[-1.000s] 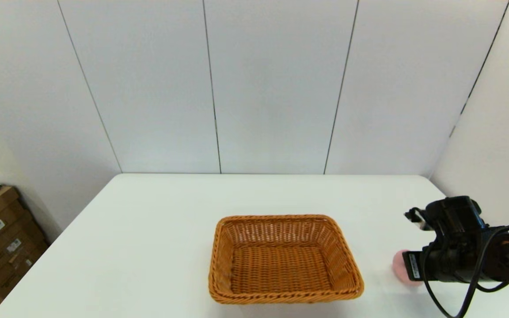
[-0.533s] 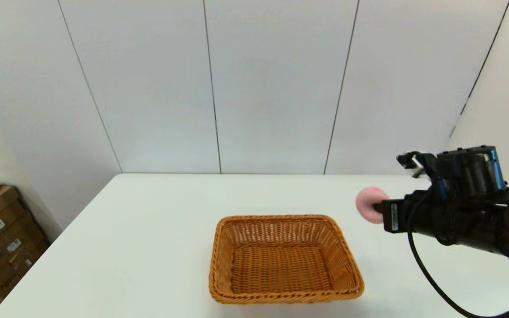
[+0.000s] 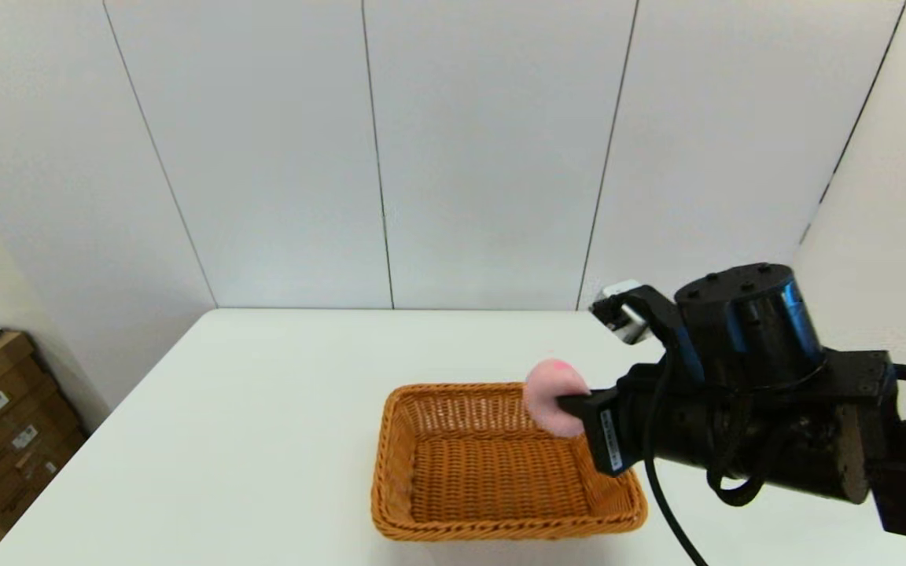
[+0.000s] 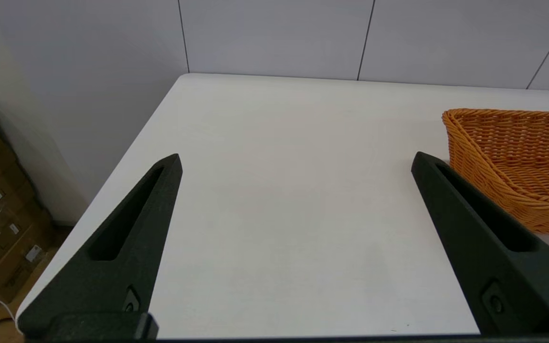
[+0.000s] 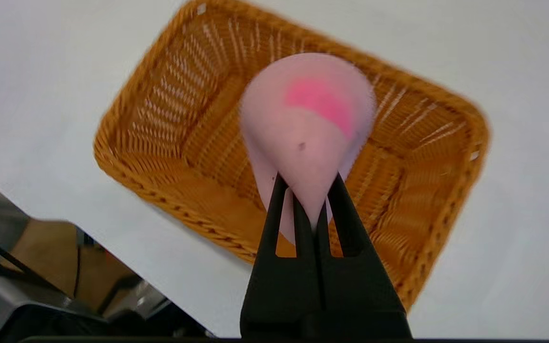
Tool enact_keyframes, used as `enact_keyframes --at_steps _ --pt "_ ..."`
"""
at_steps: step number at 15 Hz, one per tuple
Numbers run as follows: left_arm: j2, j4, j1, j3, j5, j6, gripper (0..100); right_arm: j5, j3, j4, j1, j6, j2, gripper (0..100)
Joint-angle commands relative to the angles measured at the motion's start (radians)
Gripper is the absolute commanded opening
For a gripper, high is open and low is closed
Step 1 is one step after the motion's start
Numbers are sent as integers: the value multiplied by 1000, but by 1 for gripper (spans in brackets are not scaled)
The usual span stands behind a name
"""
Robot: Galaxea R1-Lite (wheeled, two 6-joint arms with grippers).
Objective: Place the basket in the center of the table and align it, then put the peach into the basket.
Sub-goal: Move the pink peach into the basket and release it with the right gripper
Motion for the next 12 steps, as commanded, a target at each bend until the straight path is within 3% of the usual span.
enact_keyframes --at_steps 1,3,4,12 --pt "0 0 0 0 1 -1 100 -2 -19 -9 17 -2 116 0" --pt "0 0 0 0 1 -1 100 -4 -47 -1 17 0 153 0" --pt "0 0 0 0 1 -1 100 -2 -50 -1 17 -2 163 100" --pt "0 0 0 0 1 -1 100 -5 -61 -18 -18 9 174 100"
